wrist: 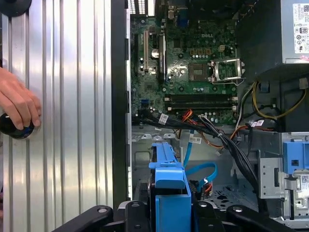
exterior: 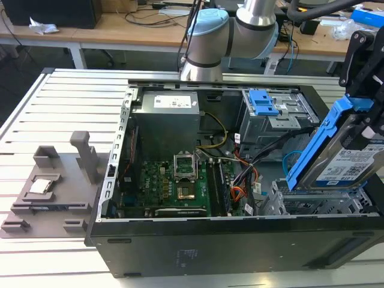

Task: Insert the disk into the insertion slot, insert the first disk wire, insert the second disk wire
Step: 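Insert the disk into the insertion slot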

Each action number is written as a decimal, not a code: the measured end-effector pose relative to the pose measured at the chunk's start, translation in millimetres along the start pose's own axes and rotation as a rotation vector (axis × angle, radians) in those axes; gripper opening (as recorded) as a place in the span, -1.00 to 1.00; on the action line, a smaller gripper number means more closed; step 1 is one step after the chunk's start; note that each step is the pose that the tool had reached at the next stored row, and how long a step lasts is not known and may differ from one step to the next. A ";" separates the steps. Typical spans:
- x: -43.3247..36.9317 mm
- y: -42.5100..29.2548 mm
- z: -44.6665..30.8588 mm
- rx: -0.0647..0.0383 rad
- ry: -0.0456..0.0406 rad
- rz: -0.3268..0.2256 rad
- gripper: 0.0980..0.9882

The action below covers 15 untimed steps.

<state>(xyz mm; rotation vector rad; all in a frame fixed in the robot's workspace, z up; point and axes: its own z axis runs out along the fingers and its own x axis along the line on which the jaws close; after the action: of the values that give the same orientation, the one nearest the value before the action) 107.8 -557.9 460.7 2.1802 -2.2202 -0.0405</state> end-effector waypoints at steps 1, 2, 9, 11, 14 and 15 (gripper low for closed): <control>-1.0 0.0 1.4 0.000 -0.0001 0.000 -0.39; -2.2 -0.1 3.6 0.000 -0.0002 0.000 -0.39; -9.1 0.0 16.0 0.000 -0.0002 0.000 -0.39; -9.6 0.0 18.6 0.000 -0.0001 0.000 -0.39; -10.1 -0.1 22.5 0.000 -0.0002 0.000 -0.39; -10.2 -0.1 23.6 0.000 0.0000 0.000 -0.39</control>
<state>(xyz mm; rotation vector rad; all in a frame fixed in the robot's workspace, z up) 107.1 -547.8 437.1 2.1803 -2.2202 -0.0405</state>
